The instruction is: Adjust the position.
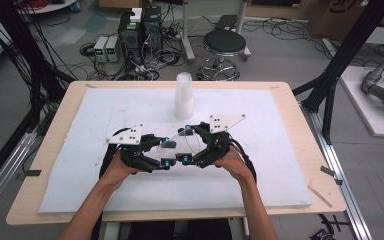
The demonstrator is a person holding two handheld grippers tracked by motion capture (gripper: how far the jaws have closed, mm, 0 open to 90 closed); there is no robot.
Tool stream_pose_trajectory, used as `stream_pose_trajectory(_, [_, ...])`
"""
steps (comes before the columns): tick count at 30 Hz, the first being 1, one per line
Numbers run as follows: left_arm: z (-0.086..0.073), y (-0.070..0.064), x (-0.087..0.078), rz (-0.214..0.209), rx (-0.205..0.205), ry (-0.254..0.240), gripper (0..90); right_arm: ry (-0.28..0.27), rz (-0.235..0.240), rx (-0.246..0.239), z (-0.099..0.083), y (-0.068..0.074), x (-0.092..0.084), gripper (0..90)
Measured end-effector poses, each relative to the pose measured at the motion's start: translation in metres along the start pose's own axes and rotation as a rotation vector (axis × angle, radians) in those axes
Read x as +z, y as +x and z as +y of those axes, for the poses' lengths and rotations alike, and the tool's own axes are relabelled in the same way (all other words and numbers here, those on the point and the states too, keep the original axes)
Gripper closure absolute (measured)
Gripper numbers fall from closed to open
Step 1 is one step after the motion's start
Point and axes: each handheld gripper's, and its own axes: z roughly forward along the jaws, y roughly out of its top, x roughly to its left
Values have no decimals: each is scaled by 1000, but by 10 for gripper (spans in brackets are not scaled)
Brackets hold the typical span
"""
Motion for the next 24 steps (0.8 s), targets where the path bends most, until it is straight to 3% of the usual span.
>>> stream_pose_trajectory(4, [-1, 1, 0, 0, -5, 5, 418, -17, 20, -17, 1, 1, -1, 281])
stream_pose_trajectory(19, [0, 0, 0, 0, -2, 14, 395, -22, 26, -33, 2, 2, -1, 328])
stream_pose_trajectory(20, [0, -1, 1, 26, -19, 25, 304, -20, 25, -32, 2, 2, -1, 328])
stream_pose_trajectory(21, [0, -1, 2, 49, -30, 42, 139, -20, 23, -33, 2, 2, -1, 328])
stream_pose_trajectory(22, [0, -1, 2, 72, -39, 59, 60, -22, 21, -35, 2, 2, -2, 328])
stream_pose_trajectory(24, [-1, -2, 0, 71, -56, 70, 17, -24, 16, -34, 2, 1, -3, 328])
